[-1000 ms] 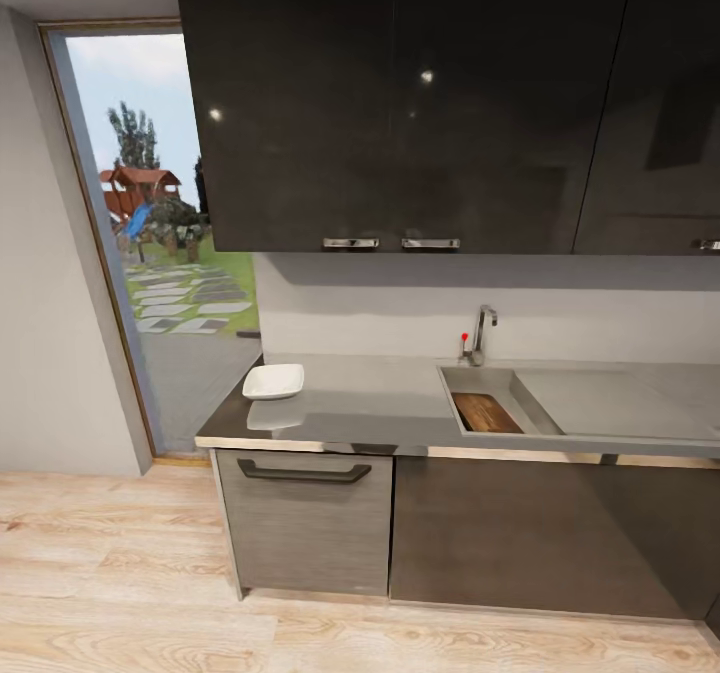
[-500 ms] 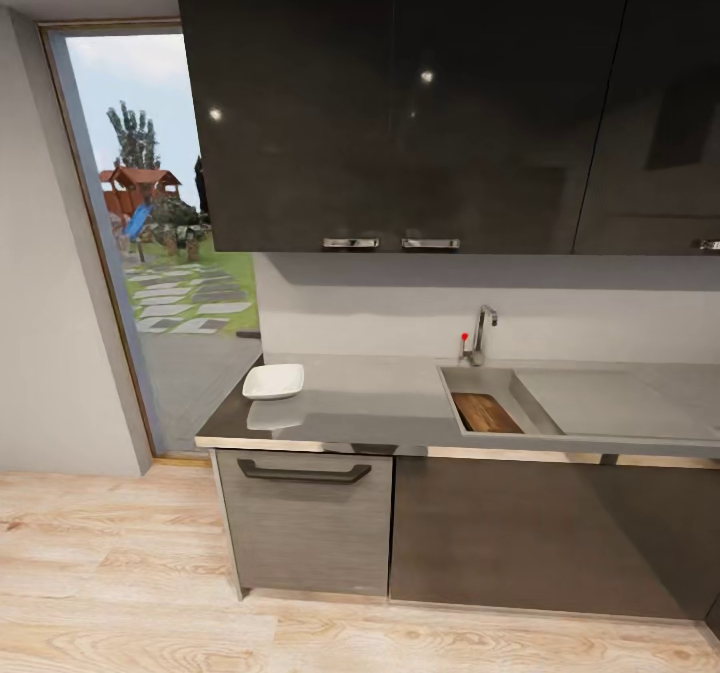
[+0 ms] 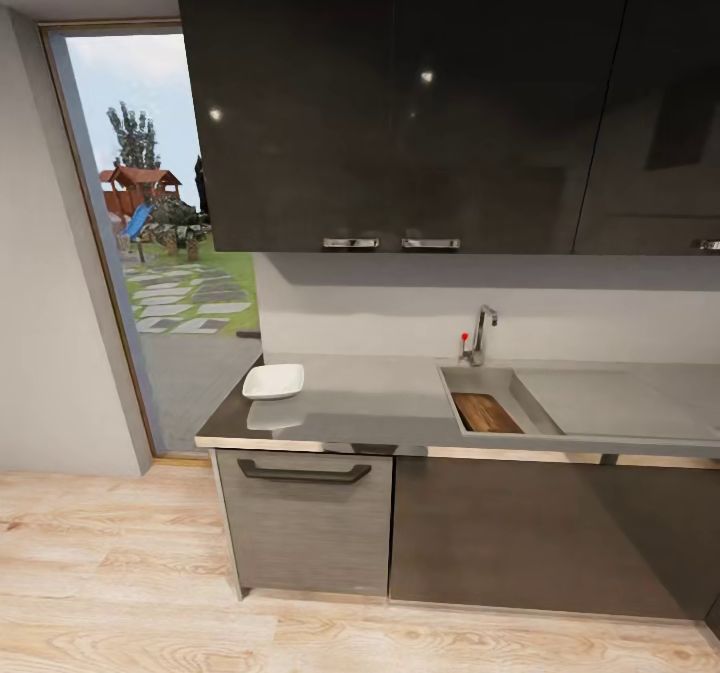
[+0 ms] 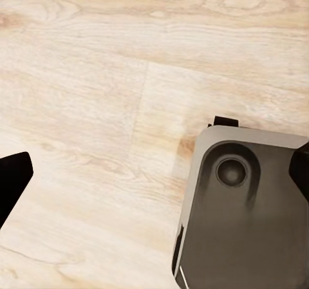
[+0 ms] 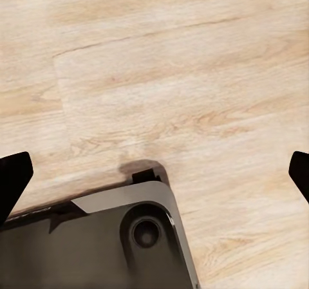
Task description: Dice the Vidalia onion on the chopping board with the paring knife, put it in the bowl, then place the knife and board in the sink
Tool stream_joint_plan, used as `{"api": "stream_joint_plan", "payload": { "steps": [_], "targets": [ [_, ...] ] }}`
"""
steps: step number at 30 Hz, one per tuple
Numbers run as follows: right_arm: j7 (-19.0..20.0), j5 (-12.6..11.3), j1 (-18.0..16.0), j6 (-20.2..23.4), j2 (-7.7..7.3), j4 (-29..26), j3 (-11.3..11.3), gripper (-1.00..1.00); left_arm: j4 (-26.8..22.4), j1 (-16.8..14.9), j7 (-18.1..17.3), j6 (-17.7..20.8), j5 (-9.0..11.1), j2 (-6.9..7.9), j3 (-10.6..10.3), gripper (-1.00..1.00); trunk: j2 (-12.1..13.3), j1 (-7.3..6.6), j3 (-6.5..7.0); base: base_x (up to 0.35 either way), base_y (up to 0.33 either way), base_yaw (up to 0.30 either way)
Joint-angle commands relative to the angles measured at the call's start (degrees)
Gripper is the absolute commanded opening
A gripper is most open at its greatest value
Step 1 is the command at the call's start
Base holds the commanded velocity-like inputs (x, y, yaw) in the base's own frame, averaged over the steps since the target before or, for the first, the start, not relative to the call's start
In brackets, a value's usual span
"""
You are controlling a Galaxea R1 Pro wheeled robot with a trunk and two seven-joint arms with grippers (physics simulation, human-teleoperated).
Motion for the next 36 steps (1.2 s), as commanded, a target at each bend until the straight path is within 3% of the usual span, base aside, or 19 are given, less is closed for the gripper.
{"api": "stream_joint_plan", "payload": {
  "steps": [1, 36],
  "targets": [
    [-0.2, -0.4, 0.0, -0.1, -0.01, 0.0, 0.5, 1.00, 0.2, -0.1, 0.0, -0.3, 0.4, -0.03, -0.5, 1.00, 0.0, 0.02, -0.02, 0.000, 0.000, 0.000],
    [-0.2, -0.4, 0.0, -0.1, -0.01, 0.0, 0.5, 1.00, 0.2, -0.1, 0.0, -0.3, 0.4, -0.03, -0.5, 1.00, 0.0, 0.02, -0.02, 0.000, 0.000, 0.000]
  ]
}}
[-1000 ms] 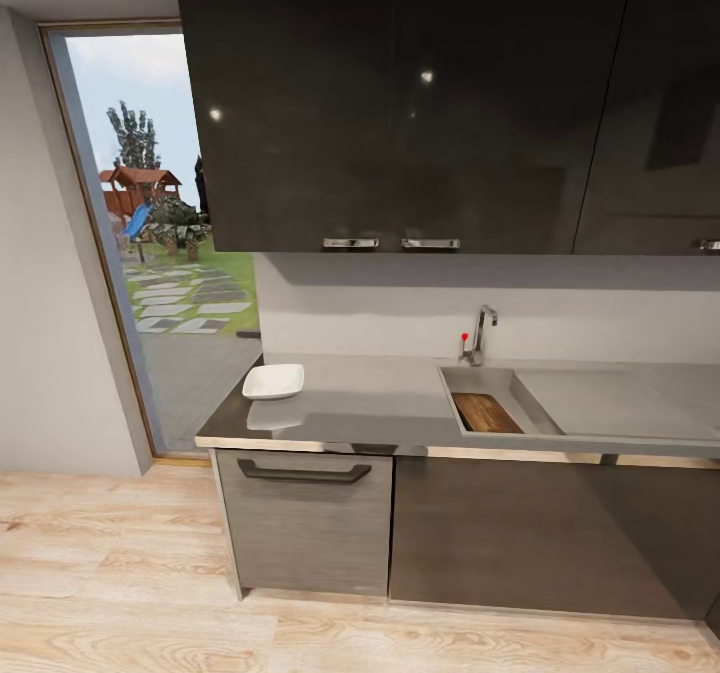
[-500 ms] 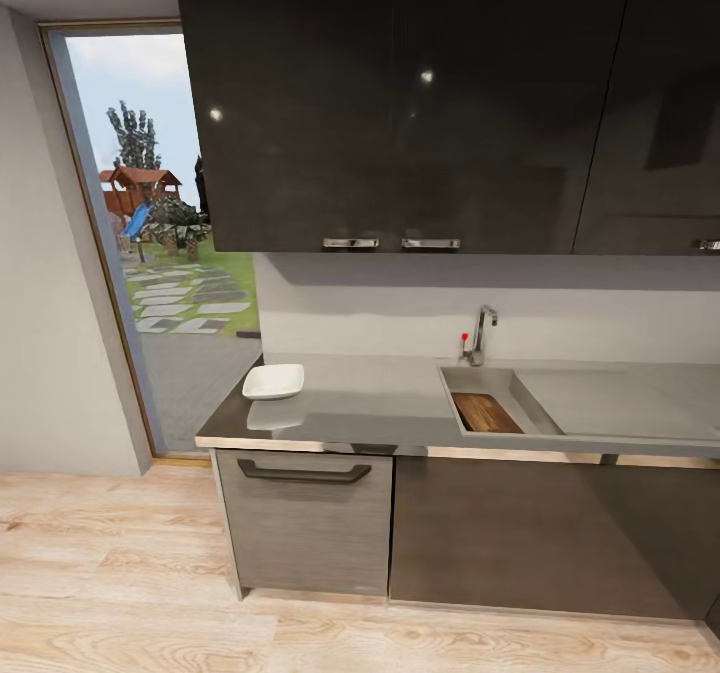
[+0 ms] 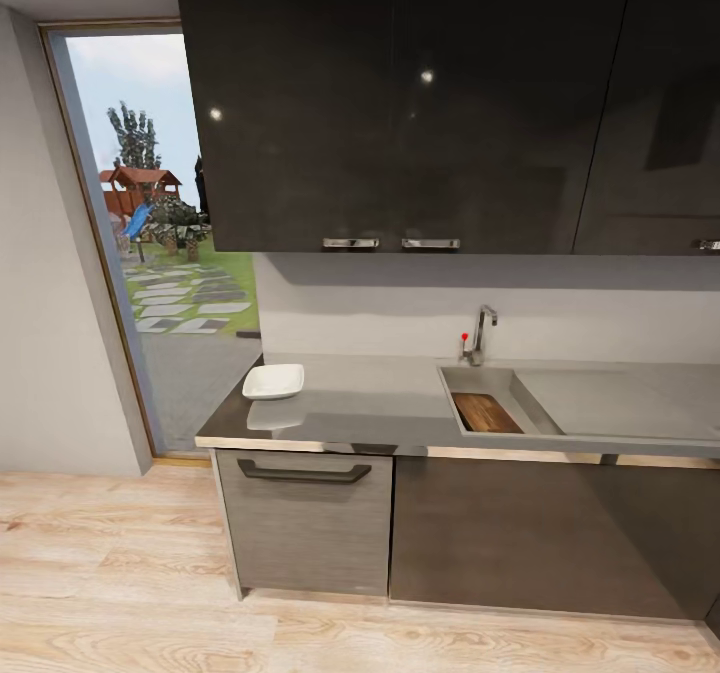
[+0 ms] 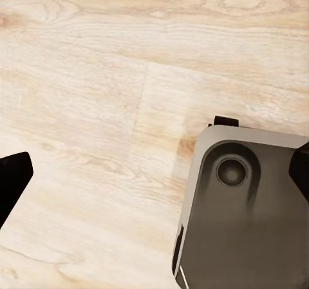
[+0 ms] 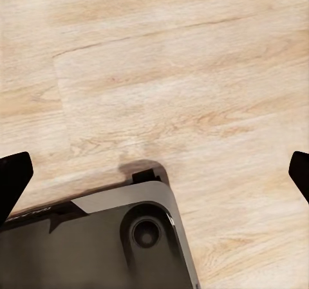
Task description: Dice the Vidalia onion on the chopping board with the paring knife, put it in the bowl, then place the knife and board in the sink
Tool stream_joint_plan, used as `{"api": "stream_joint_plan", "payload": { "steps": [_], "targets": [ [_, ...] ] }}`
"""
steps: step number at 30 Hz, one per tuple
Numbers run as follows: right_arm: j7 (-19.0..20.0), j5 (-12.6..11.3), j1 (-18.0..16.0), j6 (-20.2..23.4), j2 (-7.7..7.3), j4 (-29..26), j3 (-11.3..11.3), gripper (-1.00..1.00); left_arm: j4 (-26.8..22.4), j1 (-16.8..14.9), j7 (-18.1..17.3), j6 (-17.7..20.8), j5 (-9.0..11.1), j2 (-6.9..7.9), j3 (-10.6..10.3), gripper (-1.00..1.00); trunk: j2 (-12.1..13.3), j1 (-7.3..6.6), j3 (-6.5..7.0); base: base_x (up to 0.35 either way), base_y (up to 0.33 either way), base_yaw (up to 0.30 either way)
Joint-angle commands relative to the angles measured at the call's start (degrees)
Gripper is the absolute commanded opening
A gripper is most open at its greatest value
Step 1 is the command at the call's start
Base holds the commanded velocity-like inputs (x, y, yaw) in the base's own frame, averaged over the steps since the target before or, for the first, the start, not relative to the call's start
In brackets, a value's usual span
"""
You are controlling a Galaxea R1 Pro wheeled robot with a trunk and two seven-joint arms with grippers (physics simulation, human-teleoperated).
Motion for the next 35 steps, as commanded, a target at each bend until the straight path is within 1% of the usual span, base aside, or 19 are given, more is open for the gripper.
{"api": "stream_joint_plan", "payload": {
  "steps": [1, 35],
  "targets": [
    [-0.2, -0.4, 0.0, -0.1, -0.01, 0.0, 0.5, 1.00, 0.2, -0.1, 0.0, -0.3, 0.4, -0.03, -0.5, 1.00, 0.0, 0.02, -0.02, 0.000, 0.000, 0.000],
    [-0.2, -0.4, 0.0, -0.1, -0.01, 0.0, 0.5, 1.00, 0.2, -0.1, 0.0, -0.3, 0.4, -0.03, -0.5, 1.00, 0.0, 0.02, -0.02, 0.000, 0.000, 0.000]
  ]
}}
